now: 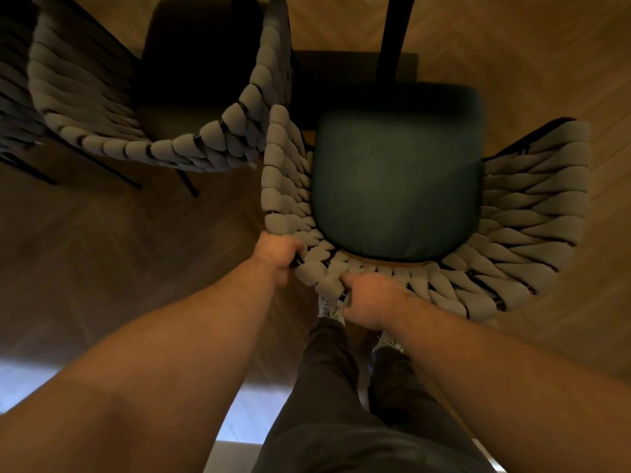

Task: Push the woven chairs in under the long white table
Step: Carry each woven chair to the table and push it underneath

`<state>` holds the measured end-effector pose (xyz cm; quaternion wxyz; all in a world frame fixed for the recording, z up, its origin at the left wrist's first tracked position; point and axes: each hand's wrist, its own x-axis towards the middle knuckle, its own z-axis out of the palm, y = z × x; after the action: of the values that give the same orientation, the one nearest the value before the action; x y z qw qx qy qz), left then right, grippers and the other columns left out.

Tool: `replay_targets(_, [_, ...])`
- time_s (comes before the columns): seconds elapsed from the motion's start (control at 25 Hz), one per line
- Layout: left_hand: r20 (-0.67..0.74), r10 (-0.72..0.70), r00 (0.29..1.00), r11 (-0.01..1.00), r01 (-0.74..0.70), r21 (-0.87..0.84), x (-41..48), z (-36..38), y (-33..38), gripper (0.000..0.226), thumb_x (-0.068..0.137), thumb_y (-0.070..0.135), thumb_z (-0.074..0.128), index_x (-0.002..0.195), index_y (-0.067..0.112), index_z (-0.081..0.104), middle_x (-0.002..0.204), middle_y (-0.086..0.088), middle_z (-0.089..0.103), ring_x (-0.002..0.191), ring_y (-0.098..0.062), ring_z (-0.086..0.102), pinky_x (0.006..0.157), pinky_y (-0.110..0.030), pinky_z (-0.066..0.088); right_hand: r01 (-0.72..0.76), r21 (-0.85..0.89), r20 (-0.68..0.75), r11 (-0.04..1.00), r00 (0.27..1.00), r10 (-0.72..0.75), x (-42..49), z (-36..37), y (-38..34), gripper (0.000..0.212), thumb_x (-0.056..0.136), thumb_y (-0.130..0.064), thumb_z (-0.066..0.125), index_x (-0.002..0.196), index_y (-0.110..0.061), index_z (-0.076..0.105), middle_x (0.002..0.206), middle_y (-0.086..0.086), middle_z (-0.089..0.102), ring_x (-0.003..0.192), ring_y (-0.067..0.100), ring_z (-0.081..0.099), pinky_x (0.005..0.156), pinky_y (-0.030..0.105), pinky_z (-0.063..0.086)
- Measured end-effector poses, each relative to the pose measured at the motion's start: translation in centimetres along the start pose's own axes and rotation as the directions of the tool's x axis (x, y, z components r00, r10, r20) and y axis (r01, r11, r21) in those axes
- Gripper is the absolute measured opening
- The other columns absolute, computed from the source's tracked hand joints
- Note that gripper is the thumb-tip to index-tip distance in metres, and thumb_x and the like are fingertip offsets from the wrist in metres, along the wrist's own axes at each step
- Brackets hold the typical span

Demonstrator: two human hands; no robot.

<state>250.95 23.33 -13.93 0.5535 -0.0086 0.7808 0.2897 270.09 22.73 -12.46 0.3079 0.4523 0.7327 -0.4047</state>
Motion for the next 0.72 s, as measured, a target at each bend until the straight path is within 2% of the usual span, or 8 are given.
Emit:
replay_targets(0.08, [-0.057, -0.002, 0.998, 0.999, -0.001, -0.044, 0.2, 0.2, 0.2, 0.047, 0.087, -0.017, 0.059, 0.128, 0.006, 0.056, 0.114, -0.016, 0.061, 0.096, -0.031, 0.063, 0.073, -0.042, 0.058, -0.005, -0.018, 0.012, 1.000, 1.000, 0.006, 0.3, 0.1, -0.3, 0.060, 0.096, -0.030, 0.068, 0.151, -0.027, 0.046, 0.135, 0.003, 0.063, 0.120, 0.025, 0.061, 0.098, 0.039, 0.053])
replay_targets(0.16, [-0.062, 0.058, 0.996, 0.997, -0.061, -0.048, 0.4, 0.1, 0.4, 0.046, 0.084, -0.017, 0.060, 0.121, 0.011, 0.059, 0.119, -0.016, 0.064, 0.103, -0.034, 0.065, 0.087, -0.049, 0.060, -0.015, -0.024, -0.008, 1.000, 1.000, 0.015, 0.1, 0.2, -0.1, 0.075, 0.094, -0.021, 0.070, 0.160, -0.030, 0.035, 0.143, 0.002, 0.059, 0.126, 0.025, 0.060, 0.103, 0.040, 0.053])
replay_targets(0.24, [-0.080, 0.115, 0.990, 0.991, -0.120, -0.053, 0.6, -0.4, 1.5, 0.052, 0.082, -0.014, 0.063, 0.128, 0.012, 0.061, 0.120, -0.012, 0.067, 0.110, -0.035, 0.066, 0.095, -0.052, 0.059, -0.051, -0.003, -0.048, 0.999, 0.998, 0.050, 0.0, -0.1, 0.6, 0.082, 0.094, -0.015, 0.068, 0.164, -0.034, 0.028, 0.150, 0.000, 0.055, 0.132, 0.025, 0.058, 0.108, 0.042, 0.052])
replay_targets(0.36, [-0.107, 0.205, 0.973, 0.978, -0.208, -0.014, 1.6, -1.0, 4.0, 0.054, 0.084, -0.008, 0.064, 0.133, 0.014, 0.062, 0.119, -0.009, 0.068, 0.110, -0.033, 0.066, 0.094, -0.052, 0.060, -0.134, -0.004, -0.133, 0.991, 0.982, 0.132, -0.1, -0.3, 2.1, 0.067, 0.097, -0.015, 0.062, 0.156, -0.036, 0.038, 0.142, -0.001, 0.061, 0.124, 0.023, 0.062, 0.103, 0.043, 0.056])
replay_targets(0.44, [-0.105, 0.262, 0.959, 0.965, -0.259, 0.046, 2.2, -1.2, 6.3, 0.050, 0.088, -0.005, 0.063, 0.134, 0.016, 0.060, 0.119, -0.007, 0.066, 0.108, -0.031, 0.065, 0.095, -0.052, 0.059, -0.167, 0.018, -0.209, 0.986, 0.964, 0.167, 0.2, -0.7, 2.4, 0.048, 0.099, -0.029, 0.064, 0.144, -0.035, 0.050, 0.133, -0.004, 0.064, 0.117, 0.020, 0.064, 0.099, 0.042, 0.056])
replay_targets(0.52, [-0.106, 0.296, 0.949, 0.951, -0.283, 0.121, 3.3, -1.4, 7.7, 0.048, 0.092, -0.002, 0.062, 0.135, 0.019, 0.058, 0.119, -0.005, 0.065, 0.108, -0.029, 0.064, 0.096, -0.052, 0.058, -0.169, 0.041, -0.275, 0.985, 0.946, 0.174, 0.6, -1.1, 1.8, 0.038, 0.100, -0.040, 0.064, 0.136, -0.035, 0.056, 0.125, -0.007, 0.066, 0.109, 0.017, 0.065, 0.094, 0.039, 0.057])
replay_targets(0.6, [-0.108, 0.311, 0.944, 0.940, -0.289, 0.182, 4.4, -1.6, 8.5, 0.043, 0.093, 0.000, 0.062, 0.131, 0.020, 0.059, 0.118, -0.005, 0.065, 0.108, -0.029, 0.064, 0.097, -0.054, 0.058, -0.174, 0.025, -0.314, 0.984, 0.934, 0.173, 1.3, -1.2, 1.3, 0.037, 0.099, -0.040, 0.065, 0.135, -0.034, 0.056, 0.123, -0.007, 0.066, 0.107, 0.016, 0.065, 0.092, 0.039, 0.058])
replay_targets(0.72, [-0.084, 0.370, 0.925, 0.907, -0.340, 0.247, 5.7, -1.9, 8.7, 0.042, 0.093, 0.003, 0.064, 0.131, 0.020, 0.058, 0.120, -0.005, 0.065, 0.109, -0.031, 0.064, 0.098, -0.055, 0.057, -0.222, -0.017, -0.295, 0.975, 0.933, 0.207, 1.4, -1.2, 2.0, 0.043, 0.097, -0.032, 0.068, 0.137, -0.033, 0.052, 0.125, -0.004, 0.065, 0.111, 0.019, 0.064, 0.098, 0.042, 0.056])
